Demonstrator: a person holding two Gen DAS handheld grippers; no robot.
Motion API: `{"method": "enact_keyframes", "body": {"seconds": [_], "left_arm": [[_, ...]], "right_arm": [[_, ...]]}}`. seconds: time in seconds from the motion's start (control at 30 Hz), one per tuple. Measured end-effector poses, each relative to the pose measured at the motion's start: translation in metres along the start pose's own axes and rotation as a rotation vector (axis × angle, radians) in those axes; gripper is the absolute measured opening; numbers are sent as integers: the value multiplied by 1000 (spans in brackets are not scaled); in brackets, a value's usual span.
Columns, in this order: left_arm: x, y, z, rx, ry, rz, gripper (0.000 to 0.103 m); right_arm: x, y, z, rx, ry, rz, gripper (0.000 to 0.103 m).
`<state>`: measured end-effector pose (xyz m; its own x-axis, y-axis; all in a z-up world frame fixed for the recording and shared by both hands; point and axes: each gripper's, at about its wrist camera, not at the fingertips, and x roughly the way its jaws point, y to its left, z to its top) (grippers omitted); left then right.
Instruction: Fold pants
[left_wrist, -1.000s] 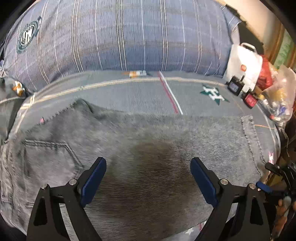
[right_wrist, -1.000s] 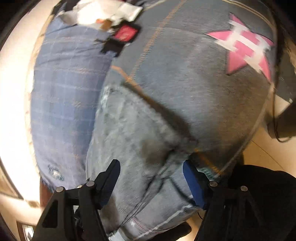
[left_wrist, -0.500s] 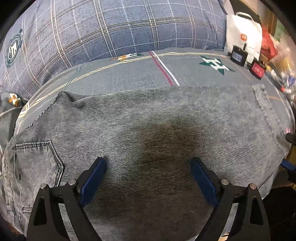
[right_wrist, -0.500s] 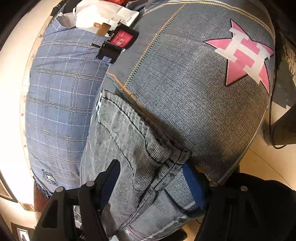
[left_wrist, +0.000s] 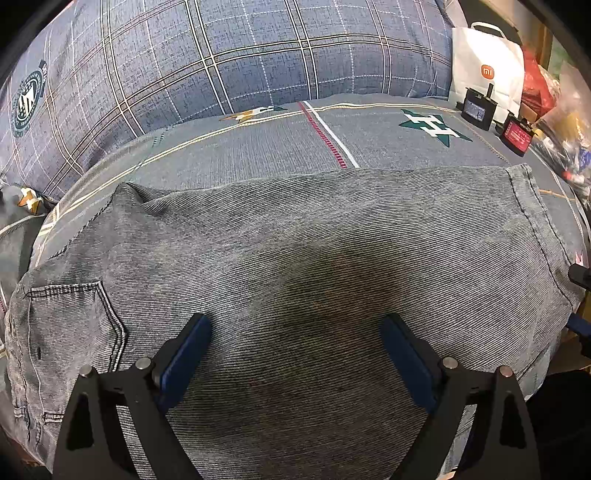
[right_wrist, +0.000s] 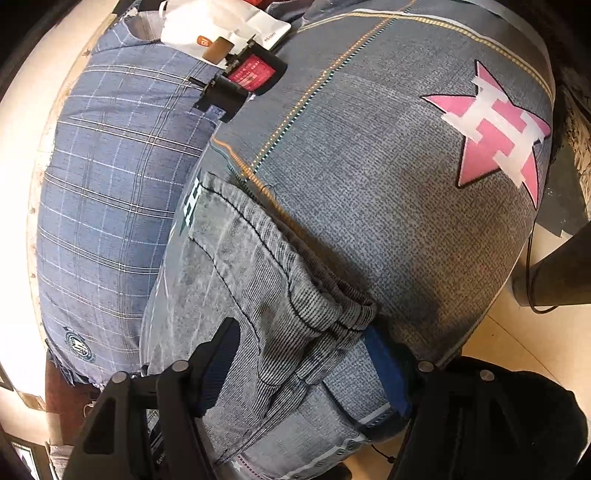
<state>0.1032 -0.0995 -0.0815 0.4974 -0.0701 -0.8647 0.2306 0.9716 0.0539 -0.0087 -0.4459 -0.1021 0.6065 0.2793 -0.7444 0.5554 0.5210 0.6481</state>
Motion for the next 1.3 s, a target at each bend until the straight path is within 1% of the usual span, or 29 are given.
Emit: {"method": "enact_keyframes", "body": {"seconds": [0.13,0.17,0.2,0.27,0.37,0.43,0.53,0.6,0.63,0.67,0.73,0.77,0.8,0.87,0.93,1.07,1.1,1.13,1.17,1.2,1.23,1.3], "left_arm": [[0,0,0,2,-3,5,94],[-1,0,0,1,-3,4,94],[-1,1,0,1,-1,2,94],[-1,1,0,3,6,-2,94],[-5,3,0,-5,9,-8,94],[-10,5,0,-17,-7,-15,94],[-14,3,0,-9,-26,-11,94],[-6,-1,-1,24,6,5,94],[1,-4,-4,44,17,24,97],[1,-4,-5,45,-12,32,101],[3,-2,-6,35,-10,30,102],[3,-2,-5,34,-9,26,102],[3,-2,-5,37,-9,26,102],[1,0,-4,33,7,17,102],[-4,2,-4,23,24,7,101],[-21,12,-5,6,-35,12,101],[-21,12,-6,10,-34,22,101],[-13,11,-8,22,-4,32,101],[-2,10,-10,33,43,30,102],[2,10,-13,29,42,23,103],[1,11,-14,28,13,18,103],[2,10,-13,31,17,23,103]], "right_arm": [[3,3,3,-11,2,-3,72],[3,4,4,-21,2,-8,70],[3,6,5,-27,1,-14,64],[3,8,7,-33,-5,-22,59],[1,11,10,-46,-11,-32,59],[6,9,13,-50,20,-62,59],[6,4,14,-12,12,-55,60],[6,4,16,-12,8,-59,62],[7,5,17,-20,11,-59,62],[6,6,17,-29,11,-60,62],[7,7,18,-46,4,-56,57],[6,7,19,-56,2,-58,40],[6,10,19,-82,0,-62,27],[11,14,19,-103,8,-70,26],[12,18,17,-119,-4,-82,26],[8,25,16,-145,-22,-87,26],[8,27,16,-158,-26,-92,26],[7,28,16,-167,-28,-95,26],[7,31,16,-179,-30,-101,26],[8,33,15,-190,-33,-110,26],[7,32,15,-194,-32,-110,26],[3,38,14,-223,-48,-110,26]]}}
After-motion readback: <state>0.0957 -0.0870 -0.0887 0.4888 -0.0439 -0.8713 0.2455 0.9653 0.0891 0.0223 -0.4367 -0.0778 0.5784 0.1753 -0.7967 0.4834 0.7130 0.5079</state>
